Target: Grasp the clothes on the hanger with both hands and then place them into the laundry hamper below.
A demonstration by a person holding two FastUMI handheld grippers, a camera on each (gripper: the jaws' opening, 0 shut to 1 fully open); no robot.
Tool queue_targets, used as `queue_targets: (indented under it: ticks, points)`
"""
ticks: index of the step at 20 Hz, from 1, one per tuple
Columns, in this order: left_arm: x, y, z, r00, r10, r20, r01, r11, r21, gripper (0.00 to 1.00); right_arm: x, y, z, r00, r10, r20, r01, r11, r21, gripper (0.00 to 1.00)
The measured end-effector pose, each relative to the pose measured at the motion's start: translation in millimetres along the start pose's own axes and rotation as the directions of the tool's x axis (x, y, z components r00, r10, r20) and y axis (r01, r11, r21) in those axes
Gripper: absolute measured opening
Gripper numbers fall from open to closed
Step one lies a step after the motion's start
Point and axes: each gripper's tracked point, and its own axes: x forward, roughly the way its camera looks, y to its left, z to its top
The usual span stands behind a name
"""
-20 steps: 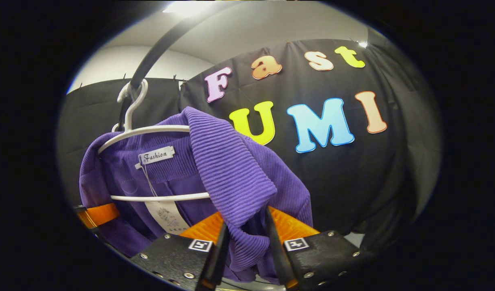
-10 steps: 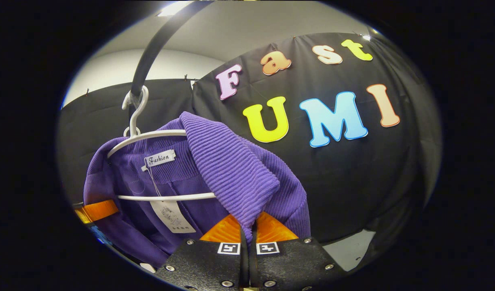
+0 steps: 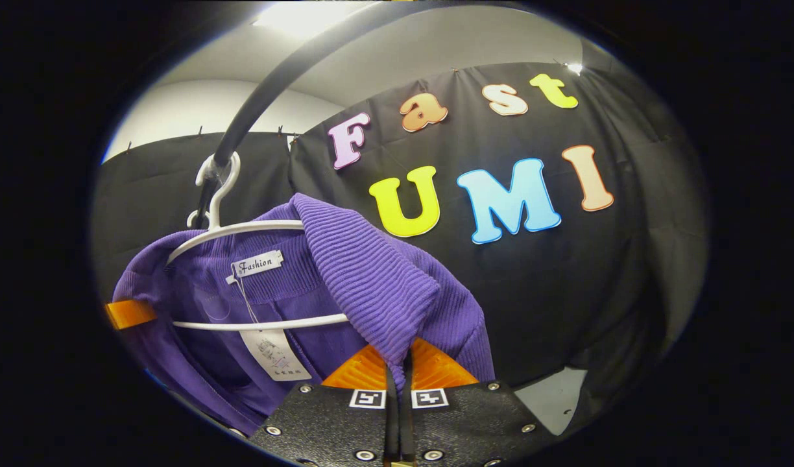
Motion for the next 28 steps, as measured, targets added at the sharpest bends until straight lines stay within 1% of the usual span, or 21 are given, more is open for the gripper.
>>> queue_targets:
  ticks: [6, 9, 12, 16, 21, 24, 25, 26, 28]
  points:
    - [5.3, 33.1, 39.0, 0.997, 0.0, 0.078, -0.001, 1.0, 0.021, 0.01, -21.4, 11.4, 7.7, 0.997, -0.074, 0.029, 0.075, 0.997, -0.016, 0.0]
    - [9.7, 51.9, 56.6, 0.994, 0.002, 0.11, -0.005, 0.999, 0.035, 0.01, -31.7, 28.5, 10.7, 0.995, -0.089, 0.039, 0.089, 0.996, -0.015, 0.0]
    - [10.7, 73.8, 69.1, 0.992, 0.022, 0.123, -0.025, 0.999, 0.021, 0.01, -39.9, 44.3, 17.4, 0.994, -0.095, 0.057, 0.096, 0.995, -0.024, 0.0]
    - [17.5, 94.9, 84.3, 0.989, 0.033, 0.147, -0.036, 0.999, 0.017, 0.01, -47.5, 61.4, 20.1, 0.993, -0.102, 0.066, 0.104, 0.994, -0.022, 0.0]
    - [16.5, 118.4, 91.1, 0.987, 0.018, 0.157, -0.022, 1.0, 0.02, 0.01, -49.6, 79.6, 27.7, 0.99, -0.112, 0.084, 0.115, 0.993, -0.032, 0.0]
    - [14.8, 146.3, 94.1, 0.986, 0.04, 0.16, -0.043, 0.999, 0.015, 0.01, -51.1, 93.2, 37.7, 0.988, -0.108, 0.109, 0.112, 0.993, -0.036, 0.0]
    - [12.9, 158.1, 92.9, 0.987, 0.046, 0.156, -0.047, 0.999, 0.003, 0.06, -52.0, 95.7, 42.4, 0.986, -0.11, 0.122, 0.116, 0.992, -0.043, 0.0]
    - [11.1, 167.2, 91.0, 0.988, 0.049, 0.148, -0.047, 0.999, -0.016, 0.01, -52.4, 97.6, 45.4, 0.985, -0.114, 0.132, 0.121, 0.991, -0.051, 0.0]
    - [10.4, 175.0, 83.6, 0.99, 0.046, 0.134, -0.04, 0.998, -0.047, 0.01, -52.1, 99.6, 46.3, 0.983, -0.121, 0.138, 0.13, 0.99, -0.054, 0.0]
